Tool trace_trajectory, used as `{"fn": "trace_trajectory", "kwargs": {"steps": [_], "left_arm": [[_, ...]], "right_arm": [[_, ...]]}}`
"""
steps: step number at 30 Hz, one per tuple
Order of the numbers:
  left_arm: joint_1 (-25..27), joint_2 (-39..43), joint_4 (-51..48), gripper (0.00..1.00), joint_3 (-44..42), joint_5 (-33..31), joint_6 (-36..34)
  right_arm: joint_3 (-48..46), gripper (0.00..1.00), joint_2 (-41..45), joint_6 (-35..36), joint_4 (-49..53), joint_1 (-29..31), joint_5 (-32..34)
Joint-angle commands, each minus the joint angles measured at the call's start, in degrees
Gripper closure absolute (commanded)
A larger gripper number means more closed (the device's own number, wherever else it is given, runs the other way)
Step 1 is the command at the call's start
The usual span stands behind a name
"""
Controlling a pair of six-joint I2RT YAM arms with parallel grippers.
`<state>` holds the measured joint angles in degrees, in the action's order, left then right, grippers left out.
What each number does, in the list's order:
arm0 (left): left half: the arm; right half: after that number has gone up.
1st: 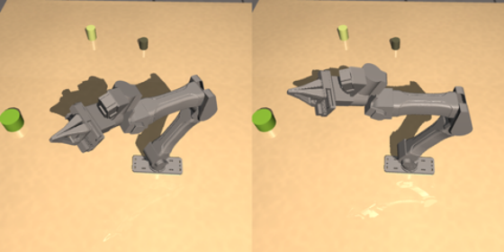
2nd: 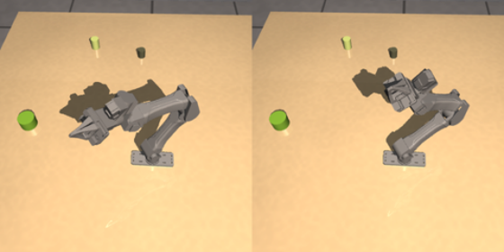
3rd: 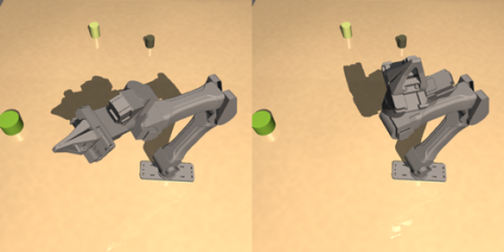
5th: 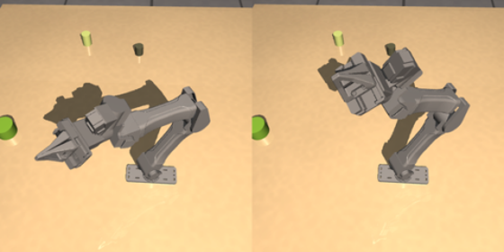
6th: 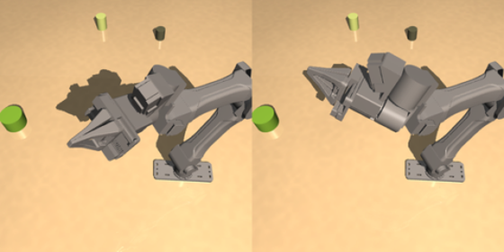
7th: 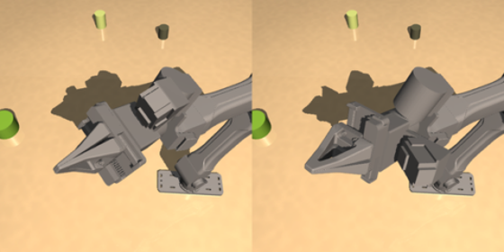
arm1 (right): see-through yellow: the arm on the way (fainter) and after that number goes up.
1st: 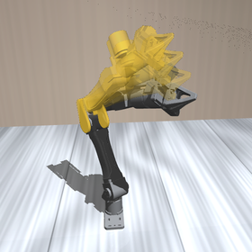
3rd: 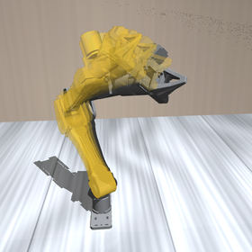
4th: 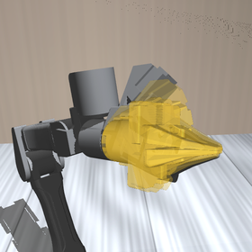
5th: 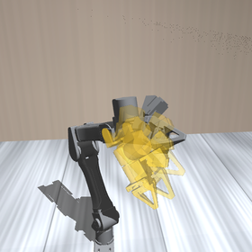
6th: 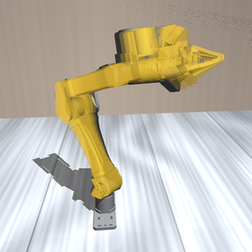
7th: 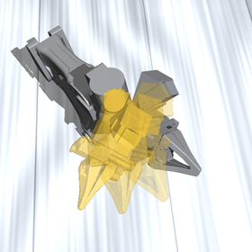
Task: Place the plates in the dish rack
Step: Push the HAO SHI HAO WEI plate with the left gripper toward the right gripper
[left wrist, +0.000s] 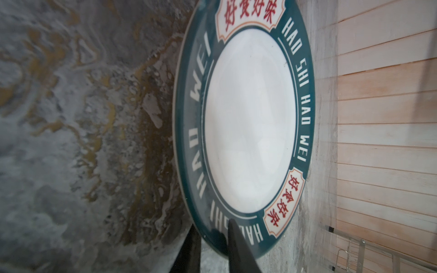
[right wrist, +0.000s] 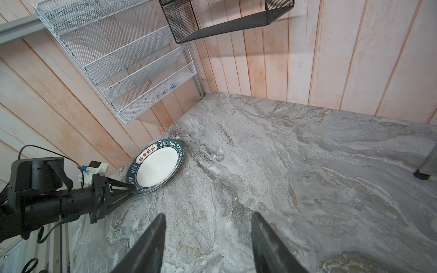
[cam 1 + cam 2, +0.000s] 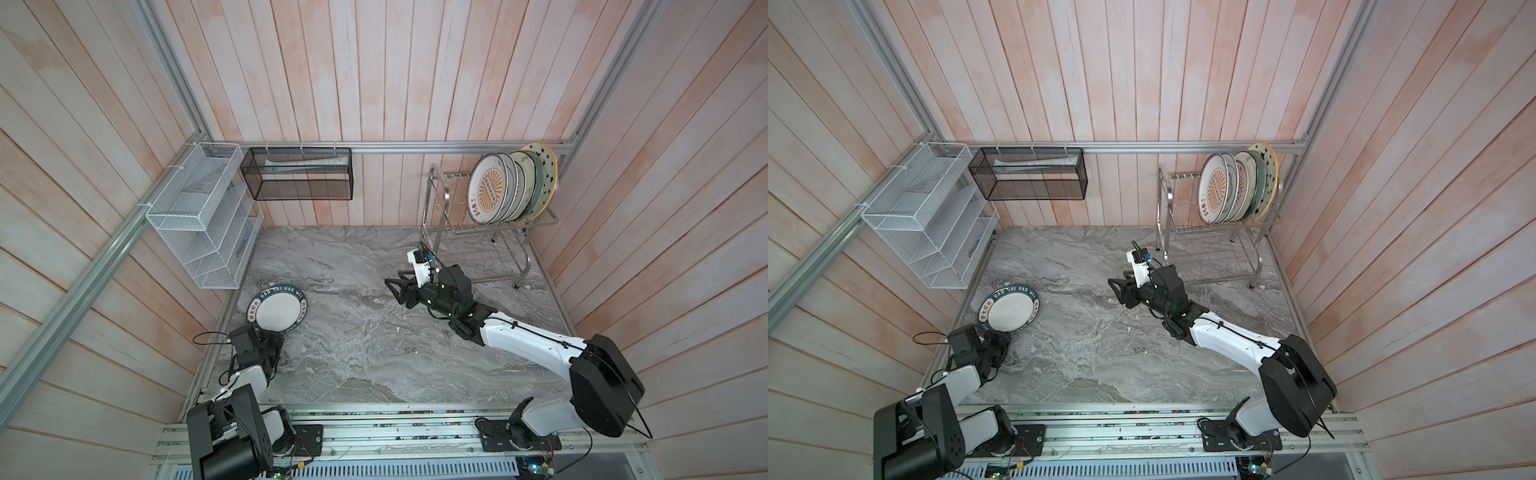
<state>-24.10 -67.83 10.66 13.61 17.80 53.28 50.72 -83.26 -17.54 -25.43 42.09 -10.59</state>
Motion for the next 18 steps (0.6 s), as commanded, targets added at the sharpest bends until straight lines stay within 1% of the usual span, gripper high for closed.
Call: {"fn": "trace_trajectory", "kwargs": {"steps": [1, 7, 13, 18], "left_arm": [[-0.34, -0.87, 0.7, 0.79, 1.14, 0.61, -1.33], [-0.29, -1.95, 1.43, 0.84, 1.69, 2.25, -2.03], [-0.29, -4.87, 2.93, 0.88, 2.87, 6.2, -3.37], [0.48, -8.92, 3.95, 0.91, 4.86, 11.41, -5.97]], "right_arm": [[0.07, 0.42, -0.75, 0.76, 0.38, 0.28, -0.4], [0.24, 0.42, -0.93, 0.84, 0.61, 0.28, -0.36], [0.77, 0.42, -1.06, 1.02, 1.05, 0.3, -0.42], [1.22, 0.42, -1.09, 1.41, 1.46, 0.24, 0.12]]}}
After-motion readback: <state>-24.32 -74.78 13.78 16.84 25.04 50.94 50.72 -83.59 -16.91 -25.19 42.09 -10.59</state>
